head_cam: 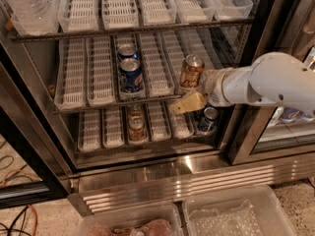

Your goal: Pick orange can from middle shelf of fridge

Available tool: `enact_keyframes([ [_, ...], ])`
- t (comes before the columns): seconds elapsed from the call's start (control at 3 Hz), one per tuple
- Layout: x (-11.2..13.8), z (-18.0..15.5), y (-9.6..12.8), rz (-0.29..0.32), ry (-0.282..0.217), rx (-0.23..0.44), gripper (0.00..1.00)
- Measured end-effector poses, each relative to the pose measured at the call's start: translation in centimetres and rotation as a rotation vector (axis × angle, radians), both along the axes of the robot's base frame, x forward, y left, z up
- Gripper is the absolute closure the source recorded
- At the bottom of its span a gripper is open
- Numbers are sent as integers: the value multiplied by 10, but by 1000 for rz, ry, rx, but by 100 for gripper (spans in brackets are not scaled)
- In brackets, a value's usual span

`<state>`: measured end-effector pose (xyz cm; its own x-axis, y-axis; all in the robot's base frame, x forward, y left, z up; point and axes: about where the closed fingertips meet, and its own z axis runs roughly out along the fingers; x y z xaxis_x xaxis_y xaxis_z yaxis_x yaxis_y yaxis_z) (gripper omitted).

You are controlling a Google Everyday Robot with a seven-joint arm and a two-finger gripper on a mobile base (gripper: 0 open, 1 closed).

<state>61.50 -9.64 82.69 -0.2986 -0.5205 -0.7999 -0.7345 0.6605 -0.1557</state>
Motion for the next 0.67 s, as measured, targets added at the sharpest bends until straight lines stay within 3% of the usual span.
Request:
enact_keyframes([
  [0.33, 12, -6, 16, -44, -84, 80, 0],
  [0.67, 33, -3, 15, -125, -179, 151, 0],
])
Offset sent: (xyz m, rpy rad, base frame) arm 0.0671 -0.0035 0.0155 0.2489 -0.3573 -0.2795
